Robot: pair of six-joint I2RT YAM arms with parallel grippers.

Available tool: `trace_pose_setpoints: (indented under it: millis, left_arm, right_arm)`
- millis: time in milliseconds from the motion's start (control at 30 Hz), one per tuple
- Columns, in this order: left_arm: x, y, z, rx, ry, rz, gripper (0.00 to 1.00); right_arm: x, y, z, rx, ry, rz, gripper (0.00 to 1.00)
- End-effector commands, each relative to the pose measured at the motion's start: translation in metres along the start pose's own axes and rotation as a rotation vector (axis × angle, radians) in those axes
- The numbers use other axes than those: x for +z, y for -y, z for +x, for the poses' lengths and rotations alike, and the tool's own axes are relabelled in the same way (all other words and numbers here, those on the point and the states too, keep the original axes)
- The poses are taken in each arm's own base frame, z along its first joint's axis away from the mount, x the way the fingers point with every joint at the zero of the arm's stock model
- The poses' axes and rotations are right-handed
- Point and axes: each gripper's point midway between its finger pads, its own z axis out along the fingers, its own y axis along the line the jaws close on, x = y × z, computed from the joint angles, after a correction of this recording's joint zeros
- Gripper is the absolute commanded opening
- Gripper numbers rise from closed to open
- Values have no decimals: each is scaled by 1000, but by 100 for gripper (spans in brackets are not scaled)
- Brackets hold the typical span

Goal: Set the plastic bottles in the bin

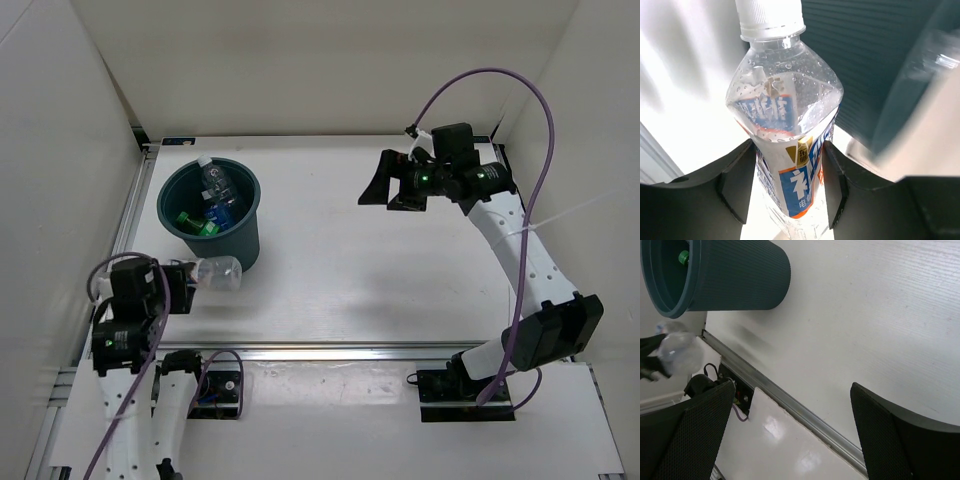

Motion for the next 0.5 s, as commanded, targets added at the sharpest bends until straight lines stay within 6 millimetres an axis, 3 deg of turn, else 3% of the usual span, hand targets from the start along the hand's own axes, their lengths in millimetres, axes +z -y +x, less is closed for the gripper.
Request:
trace_pose_setpoints:
  millis: [0,67,100,167,200,300,400,467]
  left_arm:
    - [-58,-3,-10,7,36,-86,38]
    - [-70,25,-22,96,86,-41,36]
    - [-91,69,-31,148,127,106,36]
    - [-90,113,-40,317,175,193,36]
    - [-100,153,-48,355,234,320,33]
    - [-74,189,-65,426,322,321,33]
    - [-50,227,-70,548,364,342,39]
    - [-28,225,-69,672,371,274,43]
  right_arm:
    - [-1,-4,-3,4,26,-31,100]
    - [1,-2,0,11,16,-27,100]
    - [2,-4,2,6,10,-32,100]
    - [2,-5,0,1,18,-36,100]
    - [2,-5,0,1,18,-36,100]
    - [1,-5,2,1,18,-36,100]
    - [-2,-10,-3,-10,33,-42,100]
    - [-4,-12,-6,-15,41,-46,100]
